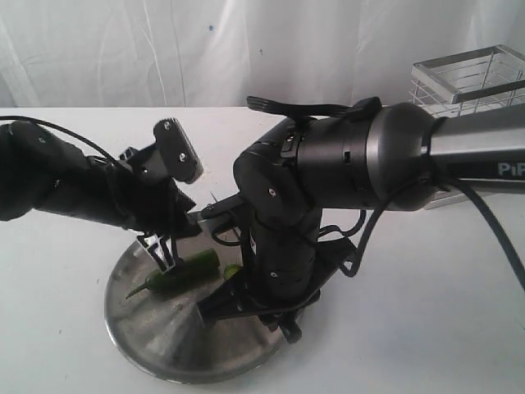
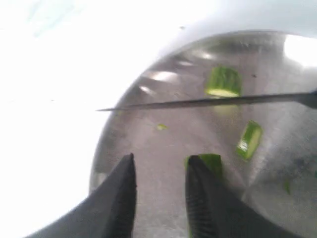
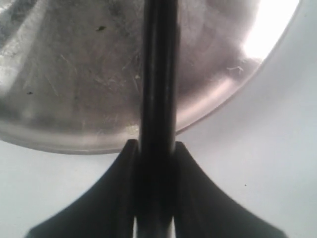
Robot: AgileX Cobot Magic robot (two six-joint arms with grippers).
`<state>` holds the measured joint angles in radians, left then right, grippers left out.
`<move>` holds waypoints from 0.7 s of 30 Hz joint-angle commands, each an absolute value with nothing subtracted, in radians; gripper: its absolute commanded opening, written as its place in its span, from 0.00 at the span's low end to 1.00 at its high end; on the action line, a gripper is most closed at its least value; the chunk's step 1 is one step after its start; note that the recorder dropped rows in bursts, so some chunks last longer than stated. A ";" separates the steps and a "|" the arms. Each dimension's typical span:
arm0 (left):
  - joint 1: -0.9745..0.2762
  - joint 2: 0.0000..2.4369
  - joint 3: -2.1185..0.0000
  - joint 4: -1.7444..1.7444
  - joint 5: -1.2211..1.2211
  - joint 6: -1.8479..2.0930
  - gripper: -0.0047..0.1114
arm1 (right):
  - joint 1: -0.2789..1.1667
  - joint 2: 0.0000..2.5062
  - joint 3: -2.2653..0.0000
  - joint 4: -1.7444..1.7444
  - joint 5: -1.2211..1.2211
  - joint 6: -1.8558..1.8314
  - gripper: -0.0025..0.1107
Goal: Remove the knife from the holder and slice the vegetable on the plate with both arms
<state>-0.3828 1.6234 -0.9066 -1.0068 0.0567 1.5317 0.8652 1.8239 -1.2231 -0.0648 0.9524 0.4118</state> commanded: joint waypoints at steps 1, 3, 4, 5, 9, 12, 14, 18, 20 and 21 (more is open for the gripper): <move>-0.380 1.539 -0.884 -1.035 -0.057 1.454 0.08 | 0.854 1.822 -1.217 -0.022 0.940 0.353 0.02; -0.380 1.499 -0.859 -1.080 -0.124 1.454 0.04 | 0.839 1.822 -1.217 0.000 0.927 0.336 0.02; -0.380 1.480 -0.845 -1.118 -0.162 1.454 0.04 | 0.827 1.822 -1.217 0.008 0.914 0.331 0.02; -0.380 1.462 -0.832 -1.165 -0.203 1.454 0.04 | 0.813 1.822 -1.217 0.023 0.896 0.316 0.02; -0.380 1.430 -0.801 -1.358 -0.386 1.479 0.04 | 0.749 1.822 -1.217 0.210 0.885 0.169 0.02; -0.380 1.436 -0.806 -1.463 -0.479 1.607 0.04 | 0.721 1.822 -1.217 0.347 0.924 0.012 0.02; -0.380 1.439 -0.822 -1.568 -0.461 1.742 0.04 | 0.714 1.822 -1.217 0.361 0.933 -0.006 0.02; -0.380 1.447 -0.860 -1.744 -0.471 2.017 0.04 | 0.696 1.816 -1.217 0.355 0.941 -0.006 0.02; -0.380 1.447 -0.862 -1.744 -0.518 2.016 0.04 | 0.686 1.807 -1.217 0.352 0.953 -0.009 0.02; -0.378 1.447 -0.862 -1.744 -0.535 2.016 0.04 | 0.681 1.805 -1.217 0.350 0.967 -0.025 0.02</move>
